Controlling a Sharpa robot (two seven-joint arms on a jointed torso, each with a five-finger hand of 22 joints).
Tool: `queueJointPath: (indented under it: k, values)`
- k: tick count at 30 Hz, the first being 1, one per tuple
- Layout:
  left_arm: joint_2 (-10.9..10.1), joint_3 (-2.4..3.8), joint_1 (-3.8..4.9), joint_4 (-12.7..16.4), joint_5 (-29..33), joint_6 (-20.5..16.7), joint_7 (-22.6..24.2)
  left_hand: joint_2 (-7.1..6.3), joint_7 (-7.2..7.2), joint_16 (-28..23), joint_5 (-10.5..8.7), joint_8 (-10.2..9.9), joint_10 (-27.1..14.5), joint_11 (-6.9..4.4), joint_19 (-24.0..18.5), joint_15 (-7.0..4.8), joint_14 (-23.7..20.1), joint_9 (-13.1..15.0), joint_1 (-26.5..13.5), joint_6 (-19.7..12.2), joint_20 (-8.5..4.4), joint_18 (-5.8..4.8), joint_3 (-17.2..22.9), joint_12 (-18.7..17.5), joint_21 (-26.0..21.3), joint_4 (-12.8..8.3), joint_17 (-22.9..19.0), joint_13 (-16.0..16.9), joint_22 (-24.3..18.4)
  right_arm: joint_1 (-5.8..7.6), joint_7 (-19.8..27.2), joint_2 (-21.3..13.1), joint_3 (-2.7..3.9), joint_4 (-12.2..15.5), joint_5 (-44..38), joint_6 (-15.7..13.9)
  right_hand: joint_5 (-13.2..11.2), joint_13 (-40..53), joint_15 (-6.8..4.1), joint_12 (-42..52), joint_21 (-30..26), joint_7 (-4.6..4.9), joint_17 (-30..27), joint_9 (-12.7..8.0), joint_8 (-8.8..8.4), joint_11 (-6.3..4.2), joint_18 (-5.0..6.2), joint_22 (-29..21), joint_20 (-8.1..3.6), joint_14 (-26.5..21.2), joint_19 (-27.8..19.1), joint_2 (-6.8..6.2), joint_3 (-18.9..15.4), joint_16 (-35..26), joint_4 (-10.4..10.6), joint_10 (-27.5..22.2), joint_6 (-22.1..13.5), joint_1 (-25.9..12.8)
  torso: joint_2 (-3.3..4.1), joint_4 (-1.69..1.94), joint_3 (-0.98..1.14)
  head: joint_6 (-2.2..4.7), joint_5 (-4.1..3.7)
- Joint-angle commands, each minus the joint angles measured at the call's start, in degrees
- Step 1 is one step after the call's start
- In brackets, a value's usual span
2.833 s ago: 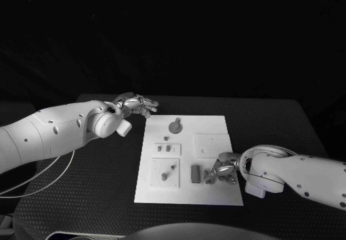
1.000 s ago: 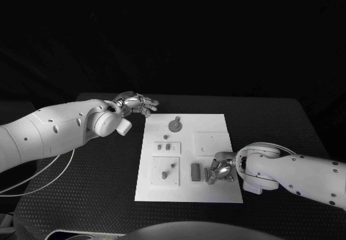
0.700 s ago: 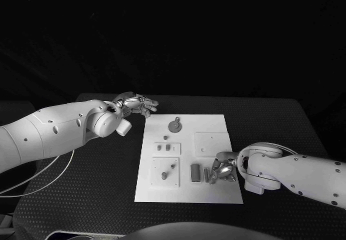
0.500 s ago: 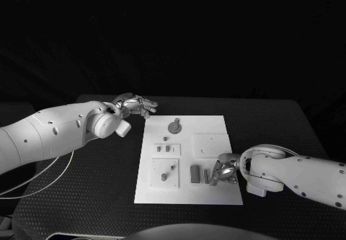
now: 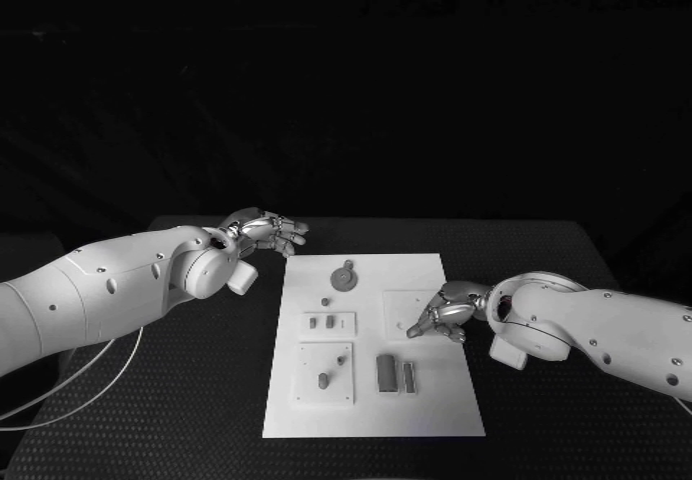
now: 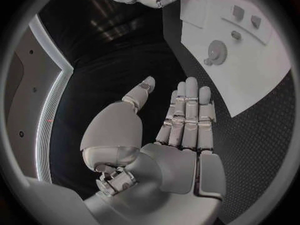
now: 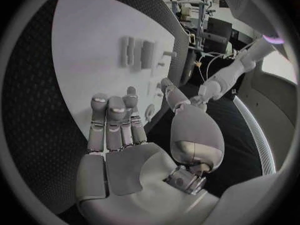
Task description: Assemble the parts on the task board
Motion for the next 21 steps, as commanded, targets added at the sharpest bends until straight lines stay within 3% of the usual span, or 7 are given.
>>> queueJointPath:
  k: [1, 7, 12, 14, 15, 18, 21]
  values:
    - [0.7, 0.08, 0.06, -1.3, 3.6, -0.8, 2.7, 0.9, -0.54, -1.1, 0.19, 0.5, 1.2, -0.52, -0.1, 0.33, -0.3, 0.2, 0.2, 1.1, 0.28, 1.12, 0.2, 0.5, -0.4, 0.0, -0.4, 0.3, 0.1, 0.48, 14.9, 1.6, 1.12, -5.5, 13.9, -3.2, 0.2, -0.3, 0.18, 0.1, -0.8, 1.21, -0.3, 0.2, -0.05, 0.14, 1.19, -0.2, 0.08, -1.2, -1.2, 2.48, 0.1, -0.8, -0.4, -1.0, -1.2, 1.8, -0.98, -0.03, -0.07, 2.64, -0.45]
    - [2.5, 0.23, 0.21, -5.2, 7.2, -1.0, 4.4, 1.85, -1.64, -6.5, 0.33, 0.9, 2.8, -1.47, -1.9, 1.6, -1.7, 0.0, 0.1, 2.3, 1.56, 0.97, 0.3, 0.7, -2.9, -0.7, -1.7, 0.5, -0.3, 0.71, 23.0, 7.3, 5.01, -19.9, 22.2, -2.9, 0.6, -3.8, 1.14, -3.7, -4.4, 1.87, -3.4, 0.3, -0.19, 0.94, 0.65, -1.5, 2.24, -5.3, -5.6, 4.99, 1.2, -5.3, -0.3, -4.6, -2.1, 5.8, -2.6, 0.05, -0.35, 6.66, -1.19]
    - [3.5, 0.27, 1.75, -8.8, 8.2, 0.3, 5.3, 1.87, -2.03, -9.2, 0.36, 0.6, 1.9, -1.51, -2.9, 2.23, -3.2, -0.3, 0.0, 1.8, 2.15, 0.78, 0.3, -0.2, -4.2, -1.1, -2.1, 0.2, -0.6, 0.67, 26.1, 12.1, 8.18, -28.6, 26.4, -3.3, 1.3, -7.6, 2.59, -7.3, -7.9, 2.61, -6.4, 0.4, -0.28, 1.77, -0.12, -2.9, 4.19, -9.1, -9.7, 5.82, 2.4, -9.1, 0.2, -8.0, -2.8, 7.6, -4.14, -0.38, -0.75, 10.55, -1.36]
    - [3.6, 0.3, 2.08, -10.2, 9.3, 0.9, 5.7, 1.85, -2.2, -11.1, 0.25, 0.0, -0.1, -1.53, -4.6, 2.72, -5.4, -0.6, -0.2, 0.8, 2.7, 0.32, 0.3, -0.8, -5.5, -1.3, -2.6, -0.4, -1.1, 0.66, 27.3, 13.7, 9.12, -31.3, 27.7, -3.8, 1.7, -11.2, 4.37, -12.0, -12.4, 3.07, -9.3, 0.2, -0.91, 3.05, -1.36, -4.9, 5.69, -14.1, -14.8, 6.24, 3.8, -14.1, 0.0, -11.6, -4.3, 8.2, -4.52, -0.61, -0.79, 12.1, -1.41]
    - [3.7, 0.3, 2.23, -10.6, 9.6, 1.1, 5.8, 1.8, -2.36, -12.5, 0.13, -0.4, -1.9, -1.5, -6.0, 3.07, -7.2, -0.8, -0.4, 0.0, 3.11, -0.12, 0.3, -1.0, -6.7, -1.4, -2.9, -0.9, -1.4, 0.66, 27.5, 14.1, 9.55, -32.0, 28.1, -3.7, 2.5, -18.2, 8.93, -21.5, -19.5, 2.92, -15.1, -0.4, -2.7, 5.7, -3.18, -8.9, 8.03, -19.4, -20.4, 6.93, 6.0, -23.7, 0.9, -15.9, -8.5, 7.3, -4.71, -0.75, -0.77, 12.26, -1.34]
    - [4.7, 0.34, 2.51, -12.6, 11.8, 1.0, 6.3, 1.37, -3.13, -16.2, -0.94, -1.7, -7.4, -1.64, -9.5, 3.77, -11.7, -1.7, -1.0, -2.3, 4.0, -1.47, 0.0, -1.0, -10.1, -1.5, -3.7, -3.0, -2.9, 0.64, 28.7, 15.1, 10.78, -34.2, 28.5, -3.6, 2.8, -30.5, 13.06, -33.9, -29.4, 3.4, -24.5, -0.2, -1.51, 7.71, -4.17, -15.5, 10.92, -22.0, -25.7, 6.71, 5.8, -37.3, -0.1, -14.7, -8.8, 8.0, -5.3, -0.94, -0.69, 13.77, -1.09]
    - [5.7, 0.36, 2.5, -14.1, 12.8, 0.7, 7.0, 0.85, -3.71, -19.1, -1.36, -2.6, -11.0, -1.86, -12.3, 4.25, -15.3, -2.3, -1.5, -4.3, 5.15, -2.02, -0.2, -1.0, -13.2, -1.4, -4.4, -4.7, -4.3, 0.63, 29.3, 15.8, 11.22, -35.8, 29.4, -3.1, 3.4, -38.2, 14.2, -42.1, -34.4, 3.02, -29.7, -1.1, -1.43, 7.73, -4.1, -19.0, 12.3, -22.1, -27.6, 7.15, 5.0, -44.5, -0.2, -13.5, -10.2, 8.8, -5.97, -0.79, -0.64, 14.22, -0.92]
